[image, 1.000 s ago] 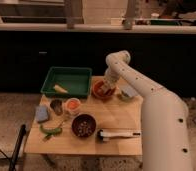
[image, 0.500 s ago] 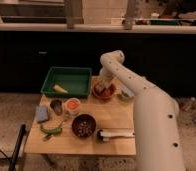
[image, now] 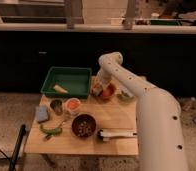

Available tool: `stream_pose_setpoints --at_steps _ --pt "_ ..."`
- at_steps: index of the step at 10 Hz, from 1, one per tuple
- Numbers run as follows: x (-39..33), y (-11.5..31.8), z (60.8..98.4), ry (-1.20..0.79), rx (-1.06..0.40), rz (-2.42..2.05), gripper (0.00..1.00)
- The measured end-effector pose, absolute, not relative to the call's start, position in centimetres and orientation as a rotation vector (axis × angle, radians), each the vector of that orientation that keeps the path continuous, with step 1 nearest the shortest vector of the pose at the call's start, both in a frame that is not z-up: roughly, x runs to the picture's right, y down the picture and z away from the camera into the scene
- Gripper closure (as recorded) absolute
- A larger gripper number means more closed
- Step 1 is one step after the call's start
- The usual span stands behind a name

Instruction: Wipe red bowl with eraser

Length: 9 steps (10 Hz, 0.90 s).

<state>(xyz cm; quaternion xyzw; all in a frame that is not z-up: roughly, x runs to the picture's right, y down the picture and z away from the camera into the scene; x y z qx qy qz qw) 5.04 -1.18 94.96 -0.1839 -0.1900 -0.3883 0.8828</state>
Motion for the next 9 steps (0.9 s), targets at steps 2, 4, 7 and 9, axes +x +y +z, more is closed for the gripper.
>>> stream_pose_setpoints --at_steps 2,4,7,9 --pt "6.0 -0.2 94.1 -0.394 -0.404 -0.835 1.0" --pt "7.4 0.1 93.8 -0.375 -0.423 -0.839 1.0" --pt "9.5 -0.4 94.2 -0.324 -0.436 -0.819 1.0" --pt "9.6 -1.1 94.9 -0.294 -0.417 -0.792 1.0"
